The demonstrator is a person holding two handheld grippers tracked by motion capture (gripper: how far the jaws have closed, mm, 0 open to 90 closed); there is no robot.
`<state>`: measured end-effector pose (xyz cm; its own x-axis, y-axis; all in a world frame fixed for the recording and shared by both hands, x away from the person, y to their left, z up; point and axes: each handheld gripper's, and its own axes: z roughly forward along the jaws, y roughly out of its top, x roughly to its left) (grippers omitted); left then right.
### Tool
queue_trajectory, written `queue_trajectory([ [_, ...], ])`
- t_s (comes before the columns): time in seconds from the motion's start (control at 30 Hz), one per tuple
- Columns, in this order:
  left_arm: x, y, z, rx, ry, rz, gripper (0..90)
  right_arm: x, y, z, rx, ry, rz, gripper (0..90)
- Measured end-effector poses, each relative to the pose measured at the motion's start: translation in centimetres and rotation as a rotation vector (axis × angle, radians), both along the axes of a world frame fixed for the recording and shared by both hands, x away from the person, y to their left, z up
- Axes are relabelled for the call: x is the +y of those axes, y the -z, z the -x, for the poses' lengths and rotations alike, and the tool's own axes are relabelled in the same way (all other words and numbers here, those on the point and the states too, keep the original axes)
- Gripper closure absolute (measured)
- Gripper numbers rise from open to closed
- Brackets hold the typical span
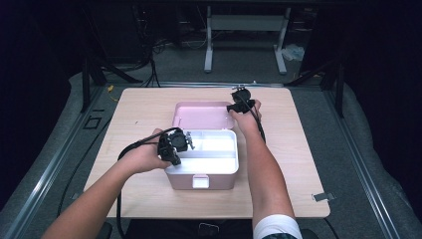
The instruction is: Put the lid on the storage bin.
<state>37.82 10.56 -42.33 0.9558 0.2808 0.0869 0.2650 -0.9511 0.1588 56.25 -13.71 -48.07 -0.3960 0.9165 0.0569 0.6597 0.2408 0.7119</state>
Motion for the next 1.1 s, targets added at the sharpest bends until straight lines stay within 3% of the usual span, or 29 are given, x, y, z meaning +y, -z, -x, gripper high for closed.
queue_trajectory([
  [0.27,0.0,0.0,-0.1,0.004,0.003,-0.001,90.0,0.7,-0.3,-0.6,0.010,-0.018,0.030,75.1],
  [0.37,0.1,0.0,-0.1,0.005,0.001,0.002,90.0,0.5,-0.3,-0.7,0.025,-0.023,0.006,75.5],
  [0.77,0.0,0.0,-0.1,0.004,0.002,-0.003,90.0,0.4,-0.9,-0.6,0.015,-0.012,-0.002,77.0],
  [1.1,0.0,0.0,-0.1,0.007,0.002,0.000,90.0,0.5,-1.5,-0.6,0.013,-0.022,0.016,78.0],
])
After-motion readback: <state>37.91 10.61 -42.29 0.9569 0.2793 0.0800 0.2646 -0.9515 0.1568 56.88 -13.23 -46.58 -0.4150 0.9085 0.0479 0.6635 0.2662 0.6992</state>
